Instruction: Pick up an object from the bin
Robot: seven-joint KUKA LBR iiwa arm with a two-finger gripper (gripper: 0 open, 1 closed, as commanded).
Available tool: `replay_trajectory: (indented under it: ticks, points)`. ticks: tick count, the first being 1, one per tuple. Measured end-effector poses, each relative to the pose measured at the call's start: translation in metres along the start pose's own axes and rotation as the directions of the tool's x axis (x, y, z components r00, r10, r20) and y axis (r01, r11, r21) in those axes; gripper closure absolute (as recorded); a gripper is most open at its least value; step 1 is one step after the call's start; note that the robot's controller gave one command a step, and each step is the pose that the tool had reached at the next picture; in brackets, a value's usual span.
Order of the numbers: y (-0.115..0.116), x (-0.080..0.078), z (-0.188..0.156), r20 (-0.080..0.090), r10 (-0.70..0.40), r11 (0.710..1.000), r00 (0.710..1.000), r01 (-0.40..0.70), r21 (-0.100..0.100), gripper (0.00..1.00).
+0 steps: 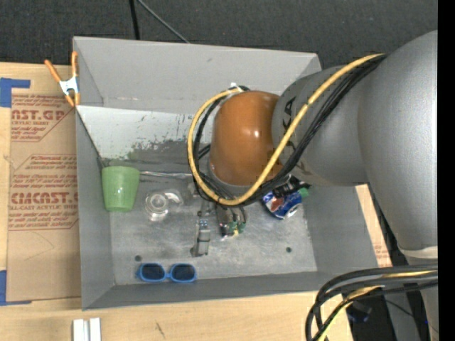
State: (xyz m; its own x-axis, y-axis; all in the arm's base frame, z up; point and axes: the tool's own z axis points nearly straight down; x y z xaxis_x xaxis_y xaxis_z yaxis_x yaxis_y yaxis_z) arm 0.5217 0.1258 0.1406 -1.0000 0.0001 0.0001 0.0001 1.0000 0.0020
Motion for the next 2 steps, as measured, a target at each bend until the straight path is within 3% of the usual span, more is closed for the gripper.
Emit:
replay_trajectory:
  ticks: [1, 2]
  points:
    - [0.035, 0.015, 0.073, -0.004, -0.457, 0.889, 0.889, 0.457, 0.0, 0.0]
    - [0.075, 0.039, 0.069, 0.013, -0.541, 0.841, 0.841, 0.541, 0.004, 0.0]
